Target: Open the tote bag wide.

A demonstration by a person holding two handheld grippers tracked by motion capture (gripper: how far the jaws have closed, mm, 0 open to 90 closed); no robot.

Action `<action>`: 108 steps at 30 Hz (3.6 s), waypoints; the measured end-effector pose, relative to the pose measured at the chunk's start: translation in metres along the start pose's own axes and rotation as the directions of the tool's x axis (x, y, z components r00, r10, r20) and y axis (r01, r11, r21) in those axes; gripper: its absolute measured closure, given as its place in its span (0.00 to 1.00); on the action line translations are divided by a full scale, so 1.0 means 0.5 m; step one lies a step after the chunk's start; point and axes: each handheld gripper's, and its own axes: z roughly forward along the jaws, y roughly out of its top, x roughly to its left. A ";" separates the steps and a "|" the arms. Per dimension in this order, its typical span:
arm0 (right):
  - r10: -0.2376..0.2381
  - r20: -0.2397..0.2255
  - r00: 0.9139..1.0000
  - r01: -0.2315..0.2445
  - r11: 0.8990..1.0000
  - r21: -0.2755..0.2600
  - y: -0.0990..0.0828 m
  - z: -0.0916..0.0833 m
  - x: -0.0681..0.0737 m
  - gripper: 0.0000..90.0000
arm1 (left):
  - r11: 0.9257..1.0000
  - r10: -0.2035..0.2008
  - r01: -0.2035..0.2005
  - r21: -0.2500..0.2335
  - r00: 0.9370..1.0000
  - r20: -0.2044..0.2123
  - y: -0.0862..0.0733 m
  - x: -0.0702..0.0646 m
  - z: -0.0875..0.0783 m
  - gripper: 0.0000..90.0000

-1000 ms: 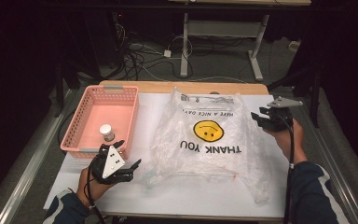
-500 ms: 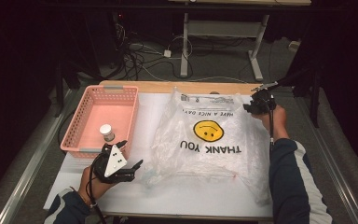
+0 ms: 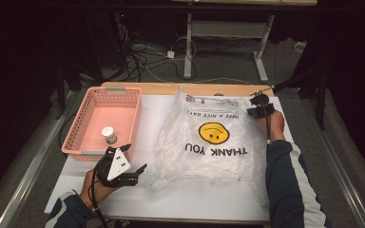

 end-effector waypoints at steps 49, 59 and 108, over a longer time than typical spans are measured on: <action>-0.467 -0.316 0.826 0.348 0.863 -0.365 -0.224 -0.326 0.291 0.59 | 0.998 0.054 -0.055 -0.017 0.996 -0.065 0.011 -0.009 -0.019 0.20; -0.616 -0.428 0.662 0.551 0.786 -0.280 -0.231 -0.242 0.478 0.53 | 0.998 0.062 -0.063 -0.013 0.996 -0.060 0.010 -0.009 -0.020 0.19; -0.395 -0.172 0.903 0.278 0.839 -0.468 -0.059 -0.257 0.374 1.00 | 1.000 0.013 -0.015 -0.020 0.995 -0.103 0.013 0.024 -0.038 0.20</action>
